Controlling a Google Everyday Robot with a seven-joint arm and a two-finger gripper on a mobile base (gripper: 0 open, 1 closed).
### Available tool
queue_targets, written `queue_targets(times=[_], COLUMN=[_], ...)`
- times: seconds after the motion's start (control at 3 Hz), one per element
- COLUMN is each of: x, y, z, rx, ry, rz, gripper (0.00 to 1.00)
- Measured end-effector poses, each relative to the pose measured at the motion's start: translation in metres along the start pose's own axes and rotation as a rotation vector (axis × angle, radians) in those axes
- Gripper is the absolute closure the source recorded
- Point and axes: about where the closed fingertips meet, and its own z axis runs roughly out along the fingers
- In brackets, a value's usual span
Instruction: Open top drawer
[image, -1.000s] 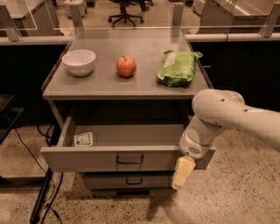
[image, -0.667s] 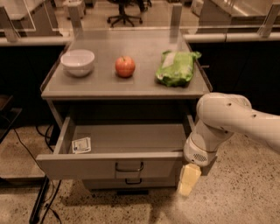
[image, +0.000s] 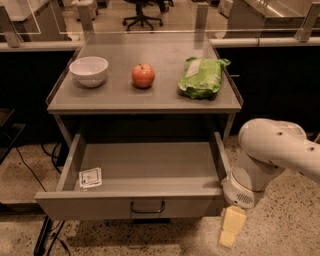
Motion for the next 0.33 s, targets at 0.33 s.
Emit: queue_targets(times=[0.33], x=[0.0035], y=[0.0020], z=[-0.0009], rx=[-0.005], ry=[0.005], rz=[0.004], gripper=[0.00])
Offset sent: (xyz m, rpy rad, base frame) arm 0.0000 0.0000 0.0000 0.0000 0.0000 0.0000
